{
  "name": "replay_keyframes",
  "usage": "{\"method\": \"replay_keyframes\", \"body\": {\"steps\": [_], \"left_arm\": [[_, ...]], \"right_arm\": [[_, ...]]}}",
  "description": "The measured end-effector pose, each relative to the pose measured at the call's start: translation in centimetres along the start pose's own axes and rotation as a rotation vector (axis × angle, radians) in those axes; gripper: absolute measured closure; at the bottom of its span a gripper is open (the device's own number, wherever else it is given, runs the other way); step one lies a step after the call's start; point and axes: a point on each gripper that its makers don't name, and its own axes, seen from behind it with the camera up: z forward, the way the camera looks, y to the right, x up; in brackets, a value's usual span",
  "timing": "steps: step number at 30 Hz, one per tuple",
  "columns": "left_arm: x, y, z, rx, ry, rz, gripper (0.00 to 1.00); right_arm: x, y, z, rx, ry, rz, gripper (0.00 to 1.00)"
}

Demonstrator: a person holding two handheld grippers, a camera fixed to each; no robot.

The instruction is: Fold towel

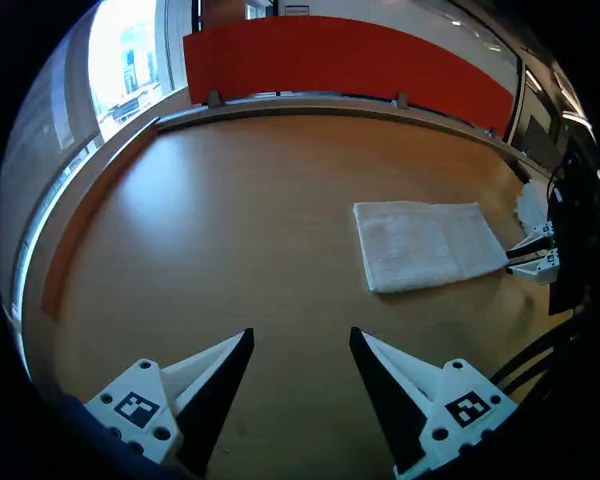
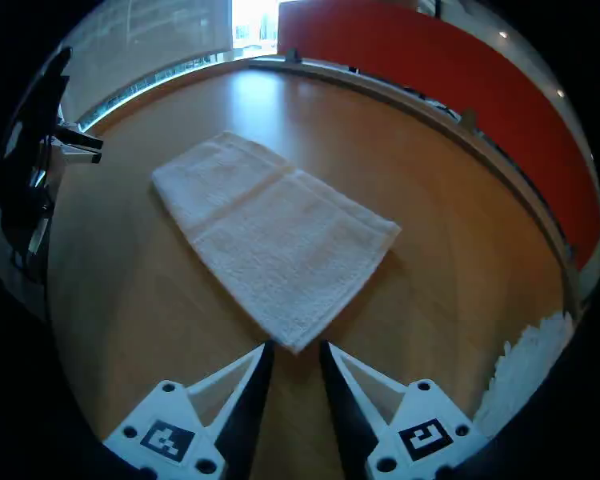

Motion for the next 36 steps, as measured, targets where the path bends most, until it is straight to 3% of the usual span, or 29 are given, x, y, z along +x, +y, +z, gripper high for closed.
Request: {"method": "replay_keyframes", "body": {"steps": [4,12,21,36], "left_arm": [[0.1,-0.1,0.0,0.0,0.001,0.003,0.12],[0.1,-0.2,0.1,0.0,0.0,-0.001,0.12],[-0.1,-0.3,0.1,0.0,-0.003,0.0,0.12],[-0.1,-0.6,-0.2,0.0,0.007,-0.02,0.12]], "right_arm": [[0.0,0.0,0.0,0.007,-0.002,0.002,0.65],[0.2,-0.3,0.2,0.02,0.0,0.011,0.94],[1.8,-0.4,-0.3,-0.006,0.043,-0.004,0.96],[10.8,-1.4,-2.4,-0.018,0.175,-0.075,0.96]]}}
